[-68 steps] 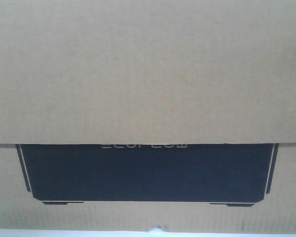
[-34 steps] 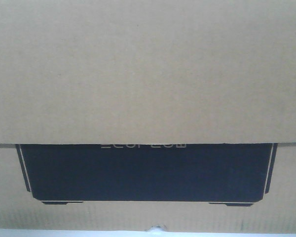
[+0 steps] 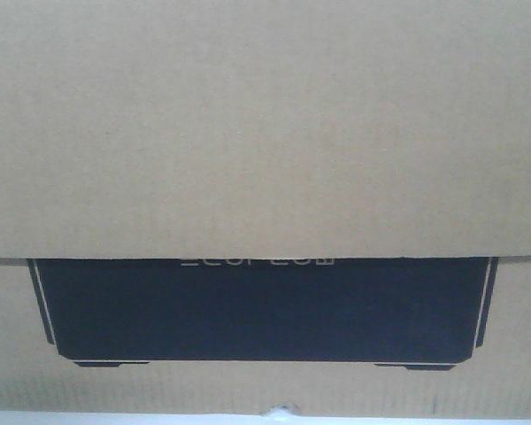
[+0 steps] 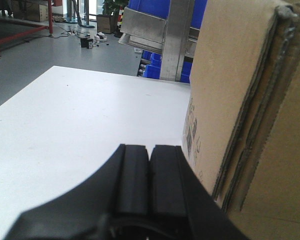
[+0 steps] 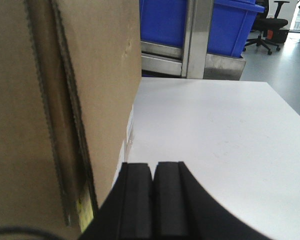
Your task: Grab box from left shelf to table start
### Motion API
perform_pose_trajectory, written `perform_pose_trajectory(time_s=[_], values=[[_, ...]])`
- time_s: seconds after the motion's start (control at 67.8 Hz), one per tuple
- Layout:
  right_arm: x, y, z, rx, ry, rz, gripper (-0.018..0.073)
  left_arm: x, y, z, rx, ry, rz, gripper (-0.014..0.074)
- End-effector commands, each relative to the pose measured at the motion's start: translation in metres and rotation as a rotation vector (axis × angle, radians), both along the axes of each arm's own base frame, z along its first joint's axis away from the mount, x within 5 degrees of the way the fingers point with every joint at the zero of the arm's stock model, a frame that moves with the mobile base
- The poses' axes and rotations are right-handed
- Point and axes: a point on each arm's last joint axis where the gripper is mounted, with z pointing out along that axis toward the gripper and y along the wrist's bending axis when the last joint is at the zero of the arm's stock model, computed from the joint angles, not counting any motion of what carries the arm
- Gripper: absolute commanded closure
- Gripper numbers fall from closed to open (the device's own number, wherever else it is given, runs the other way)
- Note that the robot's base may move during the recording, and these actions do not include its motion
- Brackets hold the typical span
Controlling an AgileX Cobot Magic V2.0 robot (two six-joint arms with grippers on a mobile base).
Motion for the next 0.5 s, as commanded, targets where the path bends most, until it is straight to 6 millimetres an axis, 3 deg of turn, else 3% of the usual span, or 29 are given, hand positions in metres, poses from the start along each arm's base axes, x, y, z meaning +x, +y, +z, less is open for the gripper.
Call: perform_pose_trajectory(time_s=[0.0,0.487], values=[[0.0,-0.0003,0.0069,0.004,-0.093,-0.005,0.0503,-0.0016,0.0011,0.0112,-0.012,-0.112,0.013,0.0689],[0.0001,-0.0003,0.0063,0.004,-0.086,-0.005,0.0503,-0.0016,0.0011,0.0112,-0.012,-0.112,0.013,0.0689]])
